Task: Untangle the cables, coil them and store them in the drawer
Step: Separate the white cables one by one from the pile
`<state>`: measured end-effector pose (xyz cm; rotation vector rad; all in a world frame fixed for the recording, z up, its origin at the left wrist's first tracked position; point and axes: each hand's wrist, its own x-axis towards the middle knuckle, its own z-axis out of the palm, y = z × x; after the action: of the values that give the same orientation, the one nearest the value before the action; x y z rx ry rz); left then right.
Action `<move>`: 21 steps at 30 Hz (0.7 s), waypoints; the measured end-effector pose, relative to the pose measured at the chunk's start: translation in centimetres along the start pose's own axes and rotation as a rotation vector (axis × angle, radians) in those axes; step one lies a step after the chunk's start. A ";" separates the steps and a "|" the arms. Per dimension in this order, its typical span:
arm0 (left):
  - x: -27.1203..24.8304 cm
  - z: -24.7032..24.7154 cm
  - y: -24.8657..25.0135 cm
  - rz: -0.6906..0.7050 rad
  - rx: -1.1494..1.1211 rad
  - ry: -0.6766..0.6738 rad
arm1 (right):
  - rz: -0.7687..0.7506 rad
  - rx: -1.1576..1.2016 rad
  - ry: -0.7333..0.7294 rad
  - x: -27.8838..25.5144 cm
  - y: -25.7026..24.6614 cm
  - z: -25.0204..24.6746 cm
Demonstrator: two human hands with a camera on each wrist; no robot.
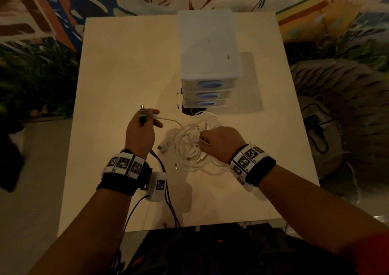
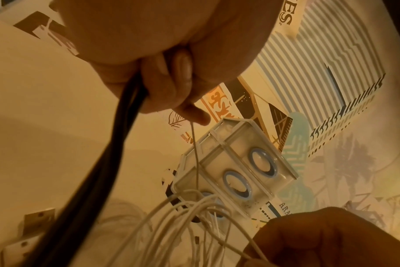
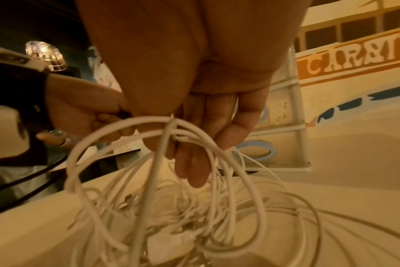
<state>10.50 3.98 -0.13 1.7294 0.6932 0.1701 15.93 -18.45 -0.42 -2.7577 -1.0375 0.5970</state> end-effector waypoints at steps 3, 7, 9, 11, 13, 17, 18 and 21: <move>-0.1 0.3 -0.4 0.014 0.057 -0.003 | -0.041 -0.116 -0.004 -0.4 -0.1 -0.5; -0.4 1.0 -1.0 0.000 0.098 -0.033 | -0.139 -0.216 -0.018 -0.9 0.0 -1.2; -0.7 1.4 -1.1 -0.012 0.139 -0.069 | -0.183 -0.266 -0.047 -1.7 -0.1 -2.1; -1.1 1.9 -1.0 0.005 0.207 -0.105 | -0.204 -0.280 -0.023 -1.9 0.1 -1.8; -1.6 2.2 -0.7 0.036 0.253 -0.126 | -0.152 -0.115 -0.047 -2.0 0.2 -1.9; -3.5 2.8 0.4 0.170 0.344 -0.169 | -0.024 0.281 -0.053 -2.2 1.1 -1.9; -3.9 2.9 0.7 0.210 0.371 -0.195 | -0.005 0.357 -0.038 -2.2 1.4 -1.9; -5.4 3.3 0.9 0.306 0.580 -0.386 | 0.092 0.561 -0.036 -2.3 1.7 -1.8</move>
<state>8.00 -1.74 1.09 2.3357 0.1901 -0.1733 16.14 -21.24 1.46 -2.3111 -0.6233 0.8082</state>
